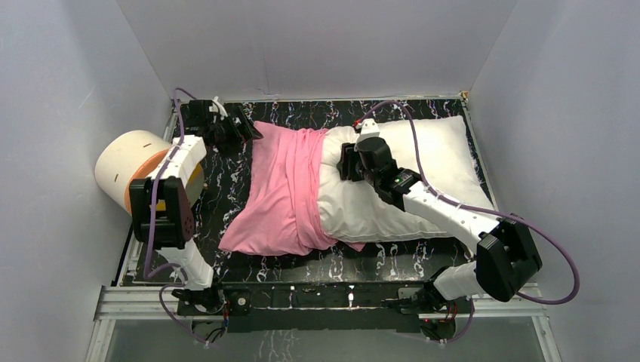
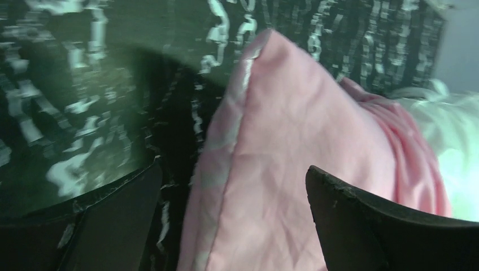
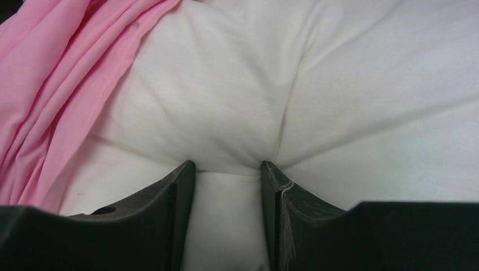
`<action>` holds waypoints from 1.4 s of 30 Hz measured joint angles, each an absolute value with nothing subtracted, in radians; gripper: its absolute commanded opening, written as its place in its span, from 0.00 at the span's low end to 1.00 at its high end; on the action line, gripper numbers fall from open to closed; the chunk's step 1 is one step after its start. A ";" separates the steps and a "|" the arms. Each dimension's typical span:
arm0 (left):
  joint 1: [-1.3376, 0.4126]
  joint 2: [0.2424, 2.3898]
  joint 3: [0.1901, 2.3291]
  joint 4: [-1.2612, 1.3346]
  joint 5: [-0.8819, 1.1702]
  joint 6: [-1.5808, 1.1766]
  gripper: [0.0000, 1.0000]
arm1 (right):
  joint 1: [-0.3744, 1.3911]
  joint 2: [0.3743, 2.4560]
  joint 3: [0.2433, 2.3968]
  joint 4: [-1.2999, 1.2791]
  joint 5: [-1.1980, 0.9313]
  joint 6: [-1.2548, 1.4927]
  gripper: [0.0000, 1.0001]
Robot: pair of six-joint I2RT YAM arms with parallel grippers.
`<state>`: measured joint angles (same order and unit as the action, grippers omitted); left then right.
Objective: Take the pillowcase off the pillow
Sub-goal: Remove the pillow from the pillowcase.
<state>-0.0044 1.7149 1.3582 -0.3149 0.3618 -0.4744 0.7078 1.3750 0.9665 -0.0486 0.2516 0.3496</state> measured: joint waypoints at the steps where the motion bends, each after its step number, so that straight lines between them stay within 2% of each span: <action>1: 0.002 1.736 1.357 -0.288 0.397 -0.487 0.98 | 0.707 1.378 0.966 -0.045 0.247 0.353 0.53; 5: 0.033 1.826 1.330 -0.103 0.620 -0.579 0.98 | 0.704 1.386 0.966 -0.036 0.235 0.364 0.58; 8: 0.045 1.889 1.322 0.010 0.740 -0.644 0.84 | 0.702 1.387 0.966 -0.033 0.226 0.368 0.59; 11: 0.051 1.957 1.316 0.122 0.820 -0.715 0.59 | 0.701 1.387 0.966 -0.034 0.221 0.368 0.58; 15: 0.051 1.987 1.304 0.184 0.865 -0.773 0.10 | 0.700 1.388 0.967 -0.034 0.217 0.370 0.59; 16: 0.051 1.987 1.306 0.187 0.869 -0.782 0.01 | 0.699 1.391 0.970 -0.035 0.215 0.371 0.59; 17: 0.051 1.986 1.309 0.184 0.868 -0.776 0.00 | 0.698 1.394 0.973 -0.039 0.214 0.373 0.59; 24: 0.047 1.955 1.391 -0.025 0.708 -0.654 0.00 | 0.694 1.407 0.984 -0.046 0.209 0.405 0.60; 32: 0.024 1.868 1.544 -0.300 0.369 -0.500 0.00 | 0.690 1.394 0.961 -0.028 0.229 0.492 0.60; 33: 0.032 1.855 1.563 -0.332 0.344 -0.482 0.08 | 0.690 1.389 0.955 -0.025 0.232 0.503 0.60; 35: 0.054 1.842 1.605 -0.398 0.308 -0.444 0.45 | 0.690 1.380 0.945 -0.022 0.233 0.520 0.59; 38: 0.084 1.842 1.664 -0.435 0.284 -0.392 0.81 | 0.690 1.375 0.939 -0.013 0.227 0.533 0.57; 39: 0.091 1.835 1.673 -0.436 0.269 -0.383 0.88 | 0.689 1.375 0.939 -0.012 0.225 0.535 0.57; 42: 0.046 1.800 1.675 -0.453 0.204 -0.344 0.92 | 0.687 1.375 0.939 -0.011 0.220 0.540 0.57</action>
<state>0.0463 1.8000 1.6749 -0.4534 0.2043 -0.3439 0.6872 1.3750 0.9386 -0.0113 0.2195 0.5404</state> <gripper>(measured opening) 0.889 0.576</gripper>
